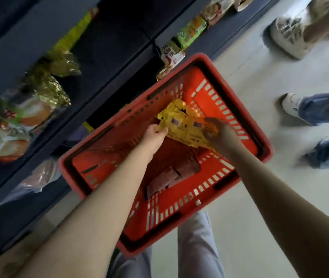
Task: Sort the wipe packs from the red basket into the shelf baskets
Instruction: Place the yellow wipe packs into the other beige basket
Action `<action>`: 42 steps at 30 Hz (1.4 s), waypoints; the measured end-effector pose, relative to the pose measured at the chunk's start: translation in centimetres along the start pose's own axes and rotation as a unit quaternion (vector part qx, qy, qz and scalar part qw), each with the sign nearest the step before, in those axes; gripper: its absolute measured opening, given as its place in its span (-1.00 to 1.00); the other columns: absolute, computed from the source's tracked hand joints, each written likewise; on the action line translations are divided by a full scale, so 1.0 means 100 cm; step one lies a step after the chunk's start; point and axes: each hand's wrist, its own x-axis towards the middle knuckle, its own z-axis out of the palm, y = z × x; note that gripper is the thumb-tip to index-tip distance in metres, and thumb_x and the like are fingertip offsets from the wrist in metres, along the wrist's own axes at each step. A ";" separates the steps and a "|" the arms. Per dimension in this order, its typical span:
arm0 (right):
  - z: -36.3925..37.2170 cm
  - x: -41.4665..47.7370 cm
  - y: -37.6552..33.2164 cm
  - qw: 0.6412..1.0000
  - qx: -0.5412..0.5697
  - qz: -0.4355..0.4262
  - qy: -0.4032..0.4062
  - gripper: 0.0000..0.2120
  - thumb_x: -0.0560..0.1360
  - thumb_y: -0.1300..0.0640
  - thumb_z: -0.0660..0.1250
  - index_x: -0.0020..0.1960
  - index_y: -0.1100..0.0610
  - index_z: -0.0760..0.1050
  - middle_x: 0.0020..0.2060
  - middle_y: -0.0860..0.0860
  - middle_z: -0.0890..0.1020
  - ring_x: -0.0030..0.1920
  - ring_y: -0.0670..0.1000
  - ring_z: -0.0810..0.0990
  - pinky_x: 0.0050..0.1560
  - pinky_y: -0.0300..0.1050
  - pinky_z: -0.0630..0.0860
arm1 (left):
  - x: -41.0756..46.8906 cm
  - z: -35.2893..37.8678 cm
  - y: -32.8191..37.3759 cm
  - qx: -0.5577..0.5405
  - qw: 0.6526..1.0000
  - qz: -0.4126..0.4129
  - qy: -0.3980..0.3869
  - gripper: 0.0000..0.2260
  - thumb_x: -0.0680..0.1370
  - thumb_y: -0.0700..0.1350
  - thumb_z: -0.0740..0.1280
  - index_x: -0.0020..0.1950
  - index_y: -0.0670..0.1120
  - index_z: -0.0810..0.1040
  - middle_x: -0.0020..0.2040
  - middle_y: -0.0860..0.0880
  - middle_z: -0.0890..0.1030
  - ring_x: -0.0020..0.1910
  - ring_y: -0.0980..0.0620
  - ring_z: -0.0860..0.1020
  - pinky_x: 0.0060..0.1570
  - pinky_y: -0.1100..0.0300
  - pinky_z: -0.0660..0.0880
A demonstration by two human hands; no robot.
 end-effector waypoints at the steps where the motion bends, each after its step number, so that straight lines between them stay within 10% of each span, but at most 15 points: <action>1: 0.005 0.006 0.004 1.000 -0.008 0.007 -0.015 -0.57 0.59 0.02 0.25 0.44 0.02 0.32 0.37 0.08 0.44 0.33 0.15 0.43 0.21 -0.02 0.43 | 0.009 0.006 0.001 -0.015 1.000 -0.004 -0.001 -0.55 0.61 -0.01 0.27 0.46 -0.10 0.30 0.42 -0.08 0.41 0.36 -0.09 0.41 0.26 0.08 0.35; 22: 0.014 0.034 0.004 0.966 -0.231 -0.110 -0.042 -0.49 0.44 -0.22 0.37 0.30 0.00 0.46 0.11 -0.01 0.58 0.11 0.08 0.54 0.02 -0.07 0.50 | 0.020 0.011 -0.014 0.009 0.997 0.074 -0.033 -0.54 0.60 0.08 0.26 0.44 -0.09 0.34 0.38 -0.04 0.45 0.37 -0.03 0.42 0.28 0.11 0.35; 31: -0.079 -0.142 -0.048 0.959 0.226 0.004 0.174 -0.70 0.43 -0.05 0.46 -0.10 0.20 0.56 -0.39 0.08 0.57 -0.47 0.03 0.49 -0.43 -0.11 0.47 | -0.147 -0.102 -0.026 -0.103 0.989 0.088 0.060 -0.30 0.37 0.39 0.36 0.34 -0.03 0.44 0.22 -0.04 0.60 0.19 -0.05 0.57 0.24 -0.14 0.47; 34: -0.118 -0.212 -0.096 0.915 0.369 -0.031 0.159 -0.87 0.49 0.21 0.40 -0.10 0.27 0.50 -0.42 0.14 0.50 -0.57 0.02 0.40 -0.56 -0.15 0.37 | -0.240 -0.134 -0.013 -0.200 0.973 0.100 0.053 -0.76 0.58 0.03 0.31 0.19 -0.03 0.49 0.05 0.00 0.63 -0.03 0.07 0.62 -0.02 0.02 0.58; 42: -0.178 -0.319 -0.217 0.850 0.486 -0.204 -0.019 -0.88 0.48 0.19 0.36 0.01 0.15 0.54 -0.17 0.10 0.70 -0.21 0.11 0.70 -0.15 -0.08 0.66 | -0.398 -0.157 0.001 -0.352 0.912 0.170 0.127 -0.84 0.56 0.00 0.31 0.07 -0.04 0.53 -0.01 -0.03 0.69 -0.04 0.03 0.65 0.02 0.00 0.58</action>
